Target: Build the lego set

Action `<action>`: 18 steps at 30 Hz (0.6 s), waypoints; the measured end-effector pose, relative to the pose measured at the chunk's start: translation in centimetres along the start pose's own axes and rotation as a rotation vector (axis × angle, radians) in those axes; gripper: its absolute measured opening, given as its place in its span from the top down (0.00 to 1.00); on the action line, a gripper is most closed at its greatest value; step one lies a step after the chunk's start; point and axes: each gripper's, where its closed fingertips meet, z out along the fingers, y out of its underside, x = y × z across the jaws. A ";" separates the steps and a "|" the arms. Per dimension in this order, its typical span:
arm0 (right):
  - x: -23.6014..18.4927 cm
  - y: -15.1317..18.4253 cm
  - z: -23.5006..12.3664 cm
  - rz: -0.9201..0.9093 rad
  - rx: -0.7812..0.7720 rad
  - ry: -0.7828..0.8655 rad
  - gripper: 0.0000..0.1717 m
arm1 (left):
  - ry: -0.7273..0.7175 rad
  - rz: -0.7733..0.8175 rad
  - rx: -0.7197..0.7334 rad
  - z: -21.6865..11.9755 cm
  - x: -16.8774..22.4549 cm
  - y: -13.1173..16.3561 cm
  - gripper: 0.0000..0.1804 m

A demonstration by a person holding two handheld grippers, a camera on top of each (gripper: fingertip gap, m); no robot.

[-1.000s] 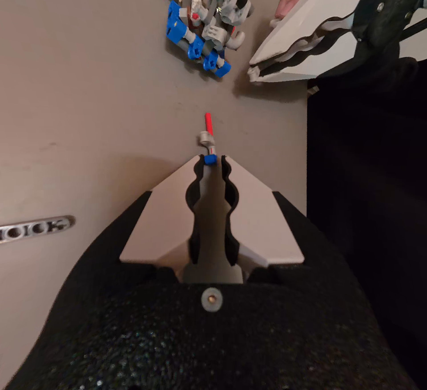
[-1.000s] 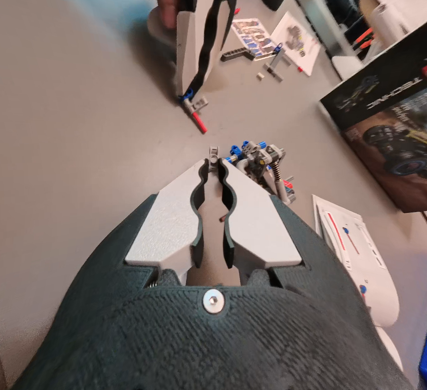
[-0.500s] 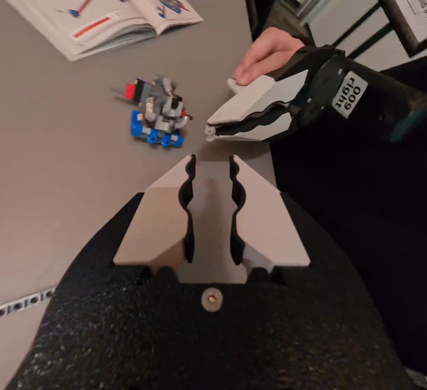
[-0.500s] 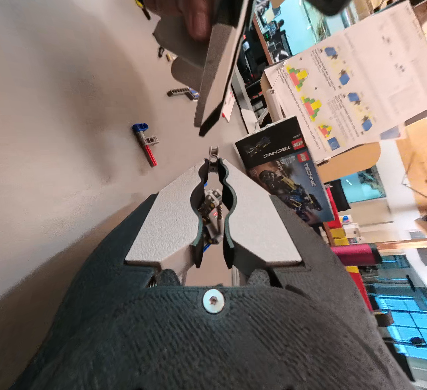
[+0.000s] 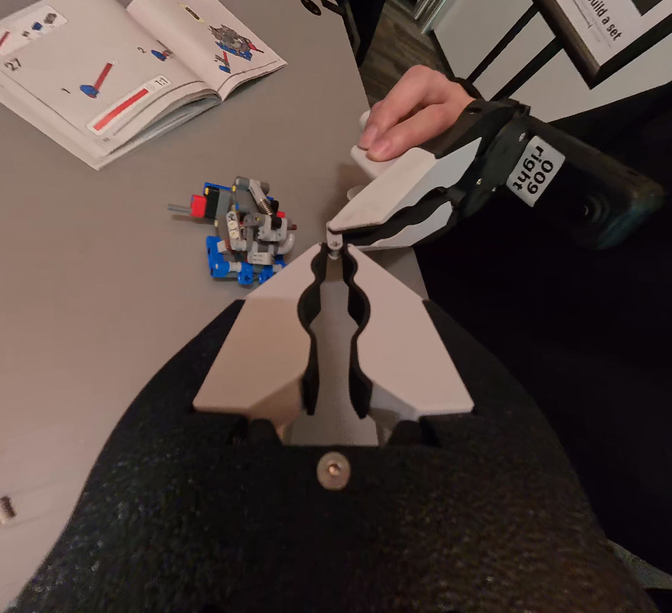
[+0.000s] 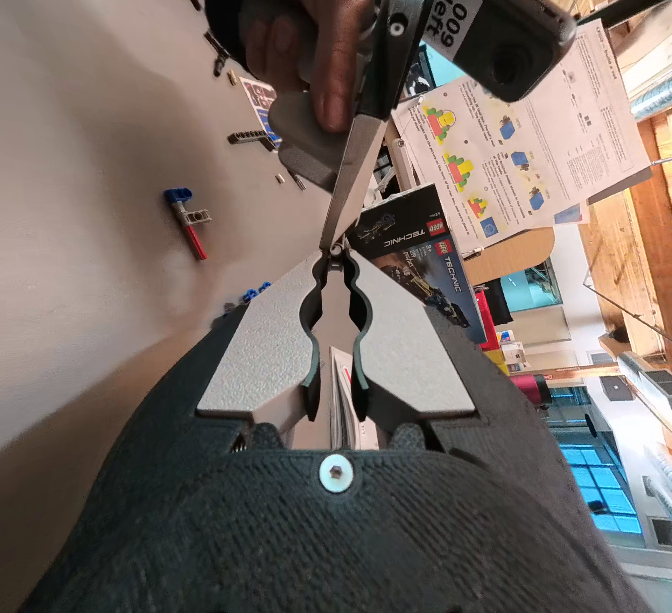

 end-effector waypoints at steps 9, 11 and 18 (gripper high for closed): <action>-0.3 2.3 -0.3 0.275 -0.052 -0.130 0.90 | -0.238 0.221 -0.044 -0.5 -3.4 0.5 0.98; -0.3 3.6 -0.6 0.351 -0.087 -0.181 0.86 | -0.276 0.252 -0.077 -0.5 -3.6 0.9 0.98; -0.5 4.7 -0.2 0.431 -0.051 -0.471 0.81 | -0.378 0.326 -0.251 0.8 -4.3 1.9 0.98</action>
